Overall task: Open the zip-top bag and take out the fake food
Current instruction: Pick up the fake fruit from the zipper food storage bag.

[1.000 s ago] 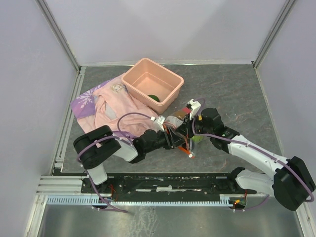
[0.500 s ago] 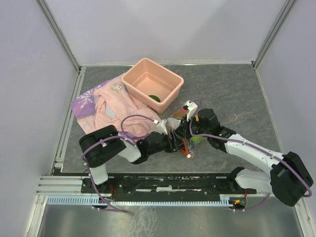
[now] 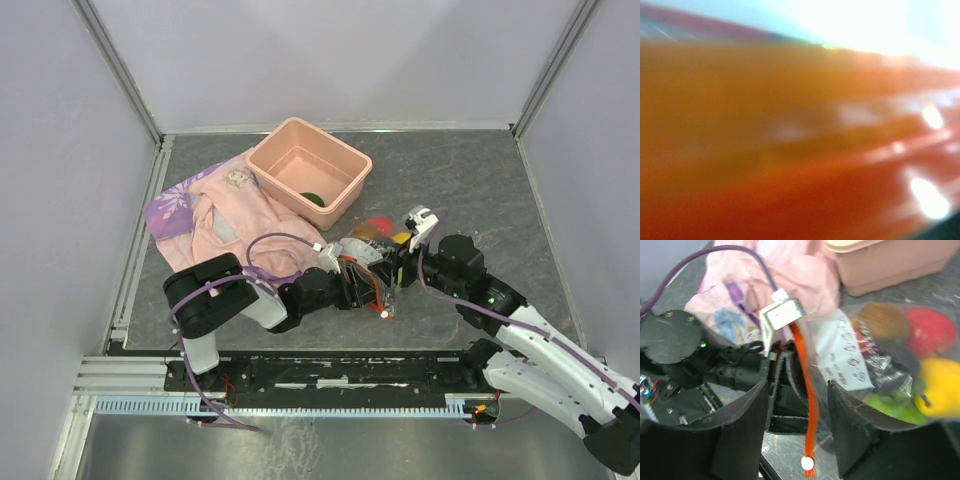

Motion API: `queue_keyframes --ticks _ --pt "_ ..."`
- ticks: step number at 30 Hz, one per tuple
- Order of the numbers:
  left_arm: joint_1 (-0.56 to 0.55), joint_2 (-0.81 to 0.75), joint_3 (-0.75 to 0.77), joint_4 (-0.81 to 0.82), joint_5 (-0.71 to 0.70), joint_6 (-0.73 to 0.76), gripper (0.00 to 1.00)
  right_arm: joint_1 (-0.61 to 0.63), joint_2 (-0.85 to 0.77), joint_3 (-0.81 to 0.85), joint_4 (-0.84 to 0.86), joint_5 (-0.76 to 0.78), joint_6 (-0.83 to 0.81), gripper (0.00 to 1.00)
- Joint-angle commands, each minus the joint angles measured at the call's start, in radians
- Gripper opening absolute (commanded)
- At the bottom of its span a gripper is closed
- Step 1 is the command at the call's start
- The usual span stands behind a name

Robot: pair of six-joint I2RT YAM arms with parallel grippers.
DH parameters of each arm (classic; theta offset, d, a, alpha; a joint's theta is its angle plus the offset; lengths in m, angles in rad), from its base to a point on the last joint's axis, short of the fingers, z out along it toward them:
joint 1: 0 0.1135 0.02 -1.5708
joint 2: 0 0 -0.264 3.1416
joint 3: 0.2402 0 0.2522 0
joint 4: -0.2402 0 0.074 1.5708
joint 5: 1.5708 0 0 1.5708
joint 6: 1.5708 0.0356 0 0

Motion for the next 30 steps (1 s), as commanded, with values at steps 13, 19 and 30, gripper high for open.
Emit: queue_keyframes --ticks 13,19,30 --pt "0.006 0.026 0.036 0.028 -0.002 -0.020 0.67 0.000 0.006 -0.115 -0.254 0.477 0.322 0.10" --pt "0.005 0.027 0.043 0.028 0.006 -0.020 0.68 -0.001 0.106 -0.154 -0.166 0.424 0.327 0.09" --pt "0.005 0.049 0.077 0.016 0.035 -0.013 0.69 0.000 0.241 -0.176 0.028 0.254 0.266 0.10"
